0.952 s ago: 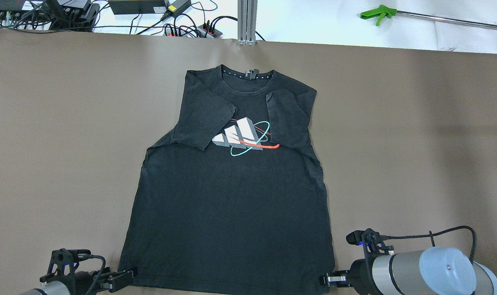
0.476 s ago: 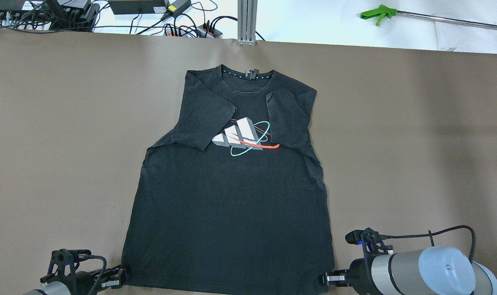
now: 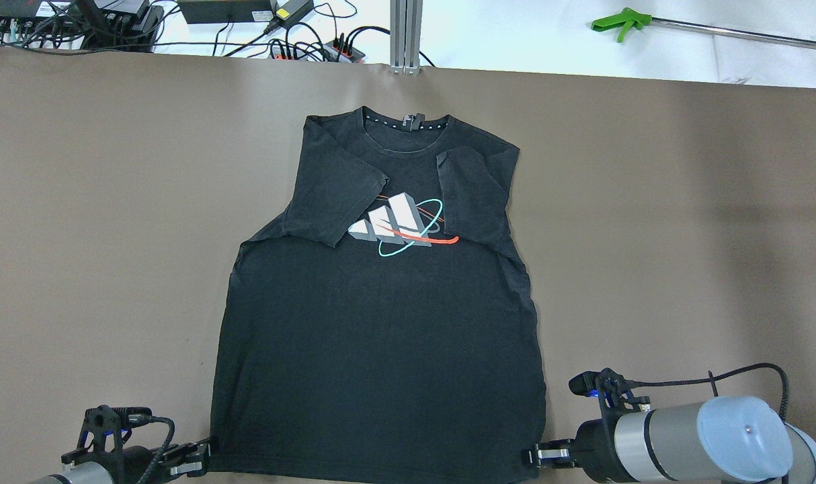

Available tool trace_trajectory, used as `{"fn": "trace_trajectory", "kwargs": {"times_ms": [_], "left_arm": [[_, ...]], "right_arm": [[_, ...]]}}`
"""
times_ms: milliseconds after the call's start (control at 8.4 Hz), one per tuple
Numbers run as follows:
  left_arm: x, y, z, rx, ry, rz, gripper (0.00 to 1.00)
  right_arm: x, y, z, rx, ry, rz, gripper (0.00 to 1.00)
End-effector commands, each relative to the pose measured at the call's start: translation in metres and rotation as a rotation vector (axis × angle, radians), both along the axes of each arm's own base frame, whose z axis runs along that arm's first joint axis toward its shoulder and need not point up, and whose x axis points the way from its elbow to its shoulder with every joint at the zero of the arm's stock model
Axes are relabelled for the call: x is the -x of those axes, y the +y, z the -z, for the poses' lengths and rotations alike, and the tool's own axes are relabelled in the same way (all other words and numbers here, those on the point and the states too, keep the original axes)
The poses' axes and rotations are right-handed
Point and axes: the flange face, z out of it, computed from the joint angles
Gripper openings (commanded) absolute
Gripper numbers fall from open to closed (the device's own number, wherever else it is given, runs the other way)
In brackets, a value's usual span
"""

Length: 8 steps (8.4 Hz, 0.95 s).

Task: Fold clothes
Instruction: 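Grasp the hem corners nearest the robot with both grippers, then lift the hem with both grippers and fold it over toward the collar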

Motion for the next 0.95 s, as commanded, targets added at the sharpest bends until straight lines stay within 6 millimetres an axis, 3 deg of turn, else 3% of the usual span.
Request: {"fn": "trace_trajectory", "kwargs": {"times_ms": [0, 238, 476, 714, 833], "left_arm": [[0.026, -0.015, 0.042, 0.036, 0.106, -0.083, 0.00], [0.064, -0.041, 0.064, 0.034, 0.260, -0.181, 0.00], [0.094, -0.032, 0.071, -0.032, 0.374, -0.393, 0.00], [0.118, -0.018, 0.075, -0.088, 0.494, -0.486, 0.00], [0.126, -0.014, 0.083, -0.099, 0.518, -0.513, 0.00]], "right_arm": [[-0.043, -0.006, 0.040, 0.009, -0.088, 0.063, 0.00], [-0.082, 0.001, 0.050, 0.026, -0.169, 0.116, 0.00], [-0.115, 0.022, 0.067, 0.130, -0.390, 0.188, 0.00], [-0.155, 0.046, 0.059, 0.124, -0.537, 0.298, 0.00], [-0.162, 0.050, 0.062, 0.144, -0.584, 0.318, 0.00]]}}
